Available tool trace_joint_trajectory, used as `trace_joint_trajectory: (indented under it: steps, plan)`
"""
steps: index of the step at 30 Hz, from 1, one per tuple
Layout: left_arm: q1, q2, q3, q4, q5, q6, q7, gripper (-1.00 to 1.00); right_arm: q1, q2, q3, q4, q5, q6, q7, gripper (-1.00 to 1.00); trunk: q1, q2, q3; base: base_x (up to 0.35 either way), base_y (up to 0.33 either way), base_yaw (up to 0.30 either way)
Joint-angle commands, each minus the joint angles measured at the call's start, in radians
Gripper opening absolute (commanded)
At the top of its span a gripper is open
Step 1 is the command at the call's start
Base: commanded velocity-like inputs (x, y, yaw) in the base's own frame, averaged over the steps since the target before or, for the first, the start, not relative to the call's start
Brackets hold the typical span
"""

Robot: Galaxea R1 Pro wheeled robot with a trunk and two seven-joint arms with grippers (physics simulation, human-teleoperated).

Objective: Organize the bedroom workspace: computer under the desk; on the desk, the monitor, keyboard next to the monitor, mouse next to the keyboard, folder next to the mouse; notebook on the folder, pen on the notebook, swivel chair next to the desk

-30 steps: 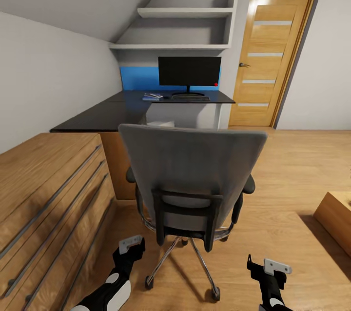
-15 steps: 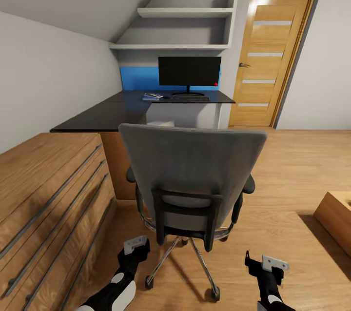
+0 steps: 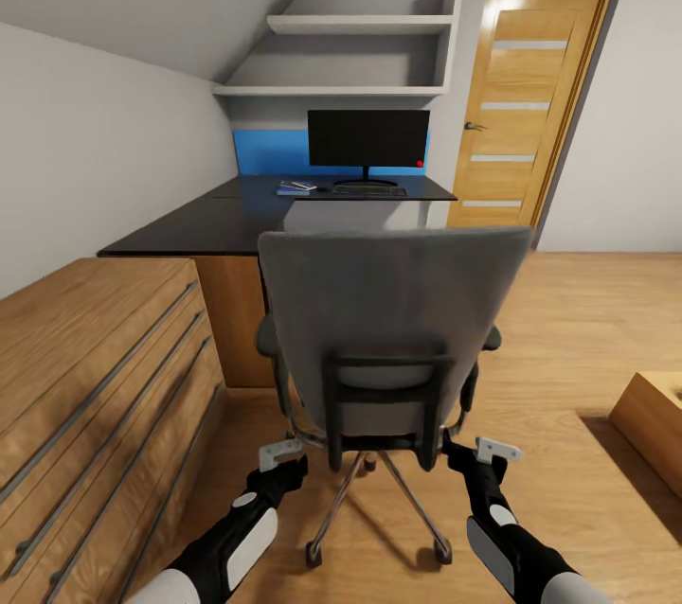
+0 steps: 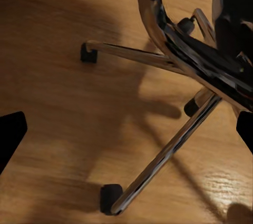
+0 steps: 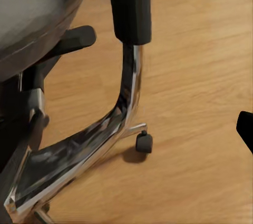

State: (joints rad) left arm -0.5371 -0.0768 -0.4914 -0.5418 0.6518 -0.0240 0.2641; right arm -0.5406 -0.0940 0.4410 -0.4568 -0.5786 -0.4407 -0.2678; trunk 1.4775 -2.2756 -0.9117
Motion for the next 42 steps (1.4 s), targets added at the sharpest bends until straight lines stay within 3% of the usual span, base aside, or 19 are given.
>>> trace_joint_trajectory:
  steps: [1, 11, 16, 20, 42]
  plan:
    - [-0.001, 0.001, -0.008, -0.001, 0.009, -0.003, 0.008, 1.00, -0.001, -0.001, 0.008, -0.001, -0.006, -0.002, -0.007, 1.00, 0.000, 0.000, -0.001, 0.000, 0.000, 0.000]
    - [0.000, -0.003, -0.013, -0.003, 0.006, -0.069, 0.002, 1.00, 0.001, -0.001, 0.010, 0.053, -0.005, -0.005, 0.002, 1.00, 0.000, 0.000, -0.001, 0.013, 0.000, 0.000]
    - [0.000, -0.002, -0.083, -0.002, 0.008, -0.073, 0.004, 1.00, 0.001, 0.000, 0.010, 0.058, -0.005, -0.006, 0.002, 1.00, 0.000, 0.000, -0.001, 0.282, 0.000, 0.000]
    - [0.000, -0.001, -0.107, -0.002, 0.008, -0.074, 0.006, 1.00, 0.001, 0.000, 0.010, 0.058, -0.006, -0.006, 0.002, 1.00, 0.000, 0.000, -0.001, 0.317, 0.000, 0.000]
    - [-0.001, 0.000, -0.108, -0.001, 0.012, -0.074, 0.007, 1.00, 0.001, 0.000, 0.010, 0.088, -0.006, -0.019, 0.002, 1.00, 0.000, 0.000, -0.001, 0.311, -0.065, 0.000]
